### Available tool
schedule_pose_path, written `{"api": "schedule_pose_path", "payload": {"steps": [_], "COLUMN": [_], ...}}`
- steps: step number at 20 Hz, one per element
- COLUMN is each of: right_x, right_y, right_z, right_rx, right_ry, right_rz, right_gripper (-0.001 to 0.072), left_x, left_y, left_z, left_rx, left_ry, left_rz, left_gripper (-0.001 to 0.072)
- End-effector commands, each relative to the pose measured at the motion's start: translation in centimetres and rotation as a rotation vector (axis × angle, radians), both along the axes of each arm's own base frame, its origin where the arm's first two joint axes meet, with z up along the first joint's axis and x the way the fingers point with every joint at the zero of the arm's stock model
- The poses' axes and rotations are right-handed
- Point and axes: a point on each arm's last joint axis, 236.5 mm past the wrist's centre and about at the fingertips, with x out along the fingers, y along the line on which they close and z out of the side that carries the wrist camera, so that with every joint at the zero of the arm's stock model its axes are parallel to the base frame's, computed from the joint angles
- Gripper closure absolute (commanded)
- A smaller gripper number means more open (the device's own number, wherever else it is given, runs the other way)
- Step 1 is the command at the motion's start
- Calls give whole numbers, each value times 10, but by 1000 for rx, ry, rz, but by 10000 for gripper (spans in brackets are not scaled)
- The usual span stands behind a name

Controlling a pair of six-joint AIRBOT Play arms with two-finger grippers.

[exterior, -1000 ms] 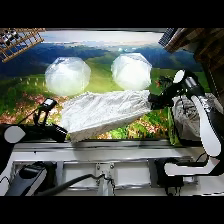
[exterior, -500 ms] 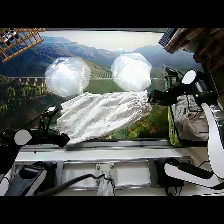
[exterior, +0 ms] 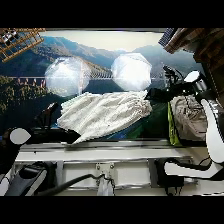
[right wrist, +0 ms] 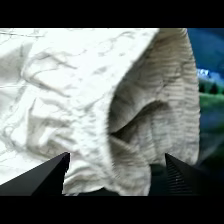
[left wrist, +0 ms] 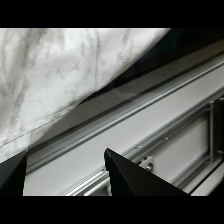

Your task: Fold the clothes and pants, and hang the long-sleeved shirts on hangers.

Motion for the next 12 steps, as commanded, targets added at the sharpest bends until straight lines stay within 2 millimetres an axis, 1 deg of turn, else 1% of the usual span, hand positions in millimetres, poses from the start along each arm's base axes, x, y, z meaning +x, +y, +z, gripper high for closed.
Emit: {"api": "schedule_pose_path", "payload": {"steps": [1,3,7,9,11,12], "right_x": [4,-1,0,1,4,6], "right_y": [-8,-23,-29,-27,-19,-14], "right_z": [-22,-41,-61,-66,-64,-63], "right_rx": [24,-28,-25,-17,23,49], "right_ry": [2,43,61,60,57,55], "right_rz": [49,62,78,85,71,60], "right_gripper": [-4,-3,-2,-2,-1,-1], "left_x": [1,4,11,13,17,20], "left_y": [-13,-18,-18,-18,-18,-17], "left_z": [12,16,19,19,20,21], "left_rx": [-79,-106,-116,-117,-118,-119], "left_ry": [8,5,-21,-28,-40,-50], "left_rz": [17,29,49,55,66,75], "left_gripper": [181,182,182,183,184,200]}}
